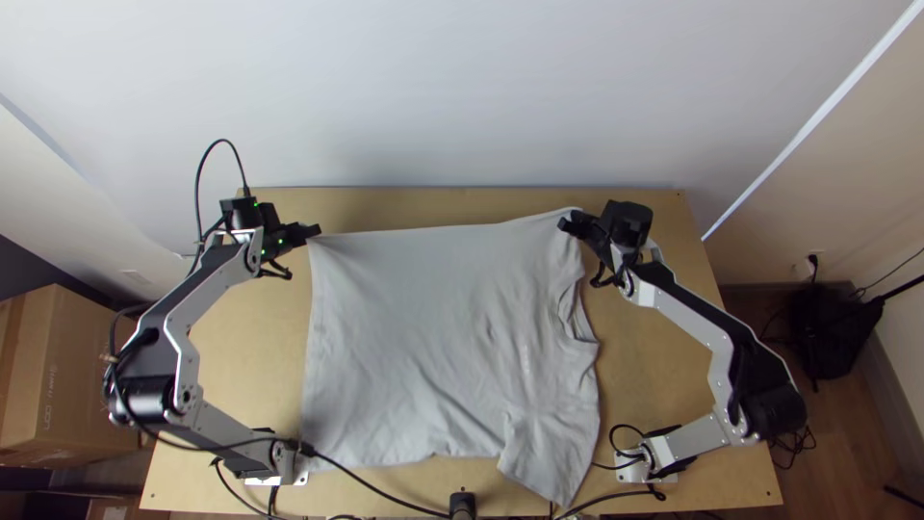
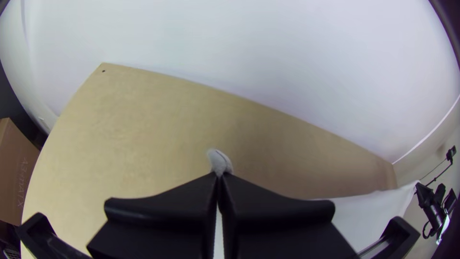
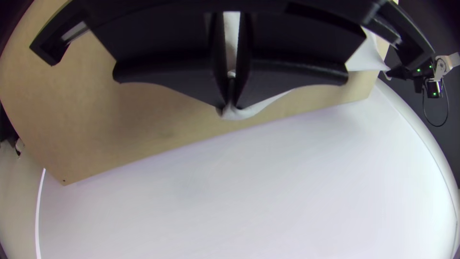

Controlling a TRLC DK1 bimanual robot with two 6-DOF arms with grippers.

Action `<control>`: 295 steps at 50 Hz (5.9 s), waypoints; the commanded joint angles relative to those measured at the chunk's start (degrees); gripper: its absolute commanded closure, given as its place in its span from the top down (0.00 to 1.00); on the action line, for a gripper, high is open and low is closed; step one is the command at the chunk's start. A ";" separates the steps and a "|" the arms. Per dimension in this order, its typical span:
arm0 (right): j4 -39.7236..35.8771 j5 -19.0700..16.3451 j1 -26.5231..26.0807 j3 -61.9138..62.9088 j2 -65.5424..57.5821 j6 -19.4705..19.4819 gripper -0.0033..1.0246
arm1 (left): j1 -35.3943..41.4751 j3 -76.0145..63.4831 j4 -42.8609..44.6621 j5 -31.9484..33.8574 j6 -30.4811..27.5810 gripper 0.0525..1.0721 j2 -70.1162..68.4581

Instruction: Fold the t-shirt

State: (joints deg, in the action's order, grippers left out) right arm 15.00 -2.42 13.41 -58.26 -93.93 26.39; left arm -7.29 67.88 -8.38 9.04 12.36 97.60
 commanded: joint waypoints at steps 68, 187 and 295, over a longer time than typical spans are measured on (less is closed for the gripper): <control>-24.06 -9.89 -17.10 -27.96 -5.47 12.98 0.96 | -1.32 44.18 -17.72 11.88 12.07 0.96 20.96; -72.66 -23.60 2.24 23.98 21.68 -8.02 0.67 | -5.37 2.00 -24.75 22.43 6.80 0.96 -35.55; -64.84 -23.86 0.92 21.52 28.63 -6.35 0.03 | 3.60 -27.89 -49.89 7.40 -43.65 0.02 -22.46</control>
State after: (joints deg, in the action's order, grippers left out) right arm -49.08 -26.39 15.25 -35.42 -66.28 19.05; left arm -4.16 39.77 -59.46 13.34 -31.99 74.74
